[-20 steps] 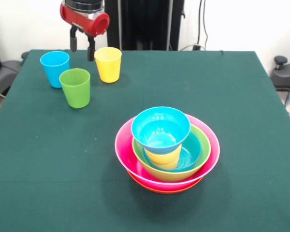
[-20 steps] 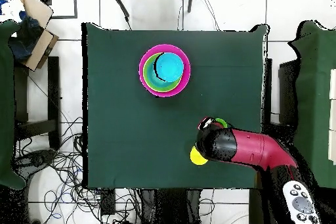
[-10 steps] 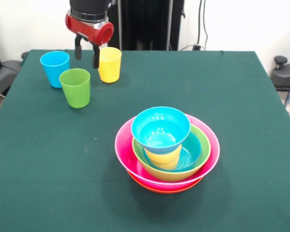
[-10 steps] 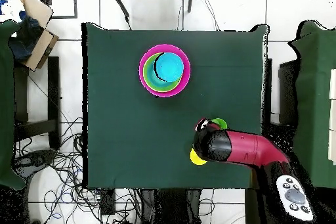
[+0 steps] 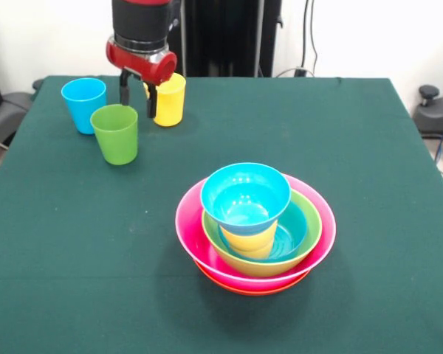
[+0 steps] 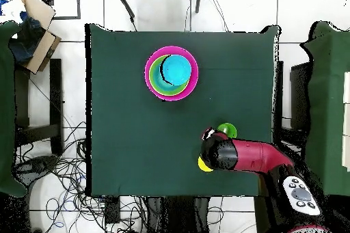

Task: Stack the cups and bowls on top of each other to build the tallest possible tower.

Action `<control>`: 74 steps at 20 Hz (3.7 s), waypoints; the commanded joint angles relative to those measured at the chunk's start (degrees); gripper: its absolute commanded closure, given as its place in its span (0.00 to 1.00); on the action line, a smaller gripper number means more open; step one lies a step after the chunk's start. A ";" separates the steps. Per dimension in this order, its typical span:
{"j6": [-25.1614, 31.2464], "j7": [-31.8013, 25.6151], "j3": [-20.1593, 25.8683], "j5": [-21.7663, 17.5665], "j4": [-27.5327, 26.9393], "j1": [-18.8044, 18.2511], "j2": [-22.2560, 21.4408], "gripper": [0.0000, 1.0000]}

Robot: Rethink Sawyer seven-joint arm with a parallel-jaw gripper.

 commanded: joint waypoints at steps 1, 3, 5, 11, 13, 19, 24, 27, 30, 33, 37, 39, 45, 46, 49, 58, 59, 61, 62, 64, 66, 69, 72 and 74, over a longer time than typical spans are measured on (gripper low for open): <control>-4.07 -1.73 3.20 -4.50 -4.96 0.60 5.06 0.00; -4.39 -1.80 2.59 -5.10 -6.14 1.29 5.58 0.00; -4.35 -2.24 2.40 -5.66 -7.11 1.52 5.77 0.00; -4.12 -4.03 3.61 -7.48 -8.52 0.05 6.90 0.00; -3.69 -4.64 4.27 -7.83 -8.72 -0.58 6.87 0.00; -3.43 -3.79 4.60 -8.39 -8.83 -0.43 7.01 0.00; -3.36 -3.51 4.66 -8.55 -9.06 -0.31 7.11 0.00; -3.00 -3.88 4.67 -8.72 -9.38 -0.29 7.13 0.00; -2.52 -4.92 5.39 -8.92 -9.60 -1.01 7.40 0.00; -1.18 -7.00 7.70 -8.61 -8.82 -2.97 7.31 0.00; 2.64 -7.60 9.59 -6.26 -7.41 -4.37 6.43 0.00; 4.98 -8.02 10.94 -4.86 -6.29 -4.84 5.23 0.00; 12.26 -9.28 15.28 -1.11 -4.16 -6.70 2.62 0.00; 12.27 -9.30 15.57 -1.36 -4.09 -6.91 2.72 0.00; 12.16 -8.90 16.10 -2.11 -3.89 -7.28 2.95 0.00; 11.10 -5.16 15.18 -3.05 -3.36 -5.69 2.95 0.00; 11.08 -5.03 15.20 -2.98 -3.26 -5.72 2.99 0.00; 11.02 -4.76 15.20 -2.93 -3.10 -5.72 3.00 0.00; 10.74 -4.38 15.13 -2.90 -2.67 -5.65 2.92 0.00; 10.59 -4.19 15.22 -2.87 -2.51 -5.75 3.01 0.00; 10.36 -4.22 15.55 -2.83 -2.58 -6.11 3.46 0.00; 9.62 -4.49 15.89 -3.26 -3.64 -6.62 4.88 0.00; 8.35 -4.16 15.60 -4.09 -3.96 -6.58 5.76 0.00; 7.75 -4.07 15.48 -4.45 -4.02 -6.64 6.21 0.00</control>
